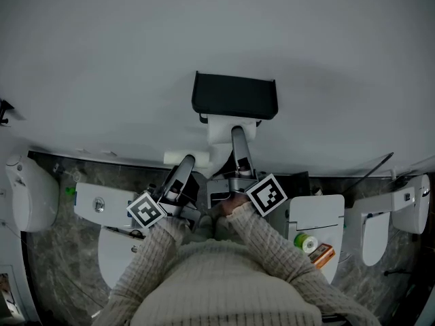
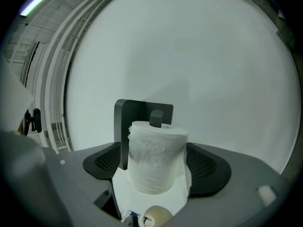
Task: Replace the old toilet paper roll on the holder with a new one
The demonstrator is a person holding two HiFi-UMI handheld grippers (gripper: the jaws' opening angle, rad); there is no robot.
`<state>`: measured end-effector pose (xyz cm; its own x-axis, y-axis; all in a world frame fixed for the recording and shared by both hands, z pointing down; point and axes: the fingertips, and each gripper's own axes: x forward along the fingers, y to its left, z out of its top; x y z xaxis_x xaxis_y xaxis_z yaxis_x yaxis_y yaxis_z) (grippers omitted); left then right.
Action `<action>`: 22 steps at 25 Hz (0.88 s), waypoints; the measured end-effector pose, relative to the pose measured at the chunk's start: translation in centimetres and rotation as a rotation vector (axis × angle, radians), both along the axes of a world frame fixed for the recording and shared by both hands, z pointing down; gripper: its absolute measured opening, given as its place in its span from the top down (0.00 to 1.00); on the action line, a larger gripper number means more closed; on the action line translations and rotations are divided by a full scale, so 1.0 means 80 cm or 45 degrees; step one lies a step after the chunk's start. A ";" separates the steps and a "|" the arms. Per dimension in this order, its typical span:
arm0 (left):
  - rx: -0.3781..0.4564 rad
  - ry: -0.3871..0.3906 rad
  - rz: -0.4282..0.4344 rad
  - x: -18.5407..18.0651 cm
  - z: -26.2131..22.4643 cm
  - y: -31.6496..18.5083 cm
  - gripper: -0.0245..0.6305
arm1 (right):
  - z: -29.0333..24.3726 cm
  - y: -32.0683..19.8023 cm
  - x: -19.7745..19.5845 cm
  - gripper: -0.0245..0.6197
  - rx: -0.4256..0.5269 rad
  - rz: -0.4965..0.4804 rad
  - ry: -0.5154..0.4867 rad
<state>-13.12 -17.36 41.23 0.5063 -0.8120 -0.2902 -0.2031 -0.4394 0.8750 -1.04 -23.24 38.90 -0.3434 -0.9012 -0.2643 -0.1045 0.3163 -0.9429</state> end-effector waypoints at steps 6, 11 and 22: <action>0.034 -0.035 0.019 0.008 0.001 0.007 0.69 | -0.001 0.018 0.021 0.31 0.029 0.005 0.099; 0.043 0.000 0.048 0.022 0.001 0.014 0.69 | 0.012 0.034 0.036 0.37 0.001 0.011 0.162; 0.095 -0.170 0.084 0.048 0.000 0.028 0.69 | 0.037 0.068 0.042 0.74 0.024 -0.112 0.591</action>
